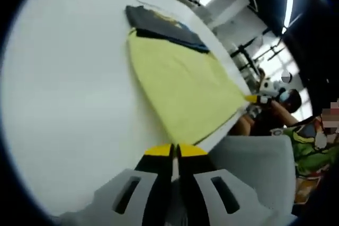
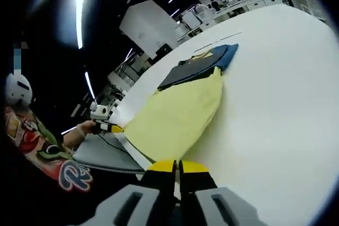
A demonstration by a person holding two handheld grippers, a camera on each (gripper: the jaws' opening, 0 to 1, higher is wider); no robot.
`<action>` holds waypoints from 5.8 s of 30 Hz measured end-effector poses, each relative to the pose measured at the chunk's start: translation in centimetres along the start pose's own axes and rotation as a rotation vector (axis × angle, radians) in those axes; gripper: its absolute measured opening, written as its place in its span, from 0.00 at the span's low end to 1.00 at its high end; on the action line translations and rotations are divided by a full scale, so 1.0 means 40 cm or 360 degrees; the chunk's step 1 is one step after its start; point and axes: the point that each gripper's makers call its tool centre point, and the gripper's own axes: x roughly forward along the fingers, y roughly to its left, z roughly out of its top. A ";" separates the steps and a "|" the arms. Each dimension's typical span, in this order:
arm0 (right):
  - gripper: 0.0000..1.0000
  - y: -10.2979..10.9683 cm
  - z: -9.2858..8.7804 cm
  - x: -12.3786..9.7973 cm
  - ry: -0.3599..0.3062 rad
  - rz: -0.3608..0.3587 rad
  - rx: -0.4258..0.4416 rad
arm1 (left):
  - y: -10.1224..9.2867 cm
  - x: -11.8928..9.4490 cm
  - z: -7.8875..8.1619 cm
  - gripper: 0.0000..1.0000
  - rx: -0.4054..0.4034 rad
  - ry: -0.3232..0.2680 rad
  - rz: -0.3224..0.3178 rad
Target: Fold the garment on the visible template until the final outline fits inside the template.
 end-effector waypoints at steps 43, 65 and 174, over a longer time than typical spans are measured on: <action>0.00 0.028 0.553 0.013 -0.0731 0.0227 0.0159 | -0.018 -0.088 0.586 0.00 0.0276 -0.0880 0.0017; 0.00 -0.261 0.743 0.176 -0.0659 -0.0053 0.0219 | 0.152 0.092 0.831 0.00 0.0059 -0.0927 0.0174; 0.16 -0.293 0.687 0.347 -0.0490 -0.0150 -0.0325 | 0.256 0.208 0.814 0.30 0.0213 -0.0787 0.0281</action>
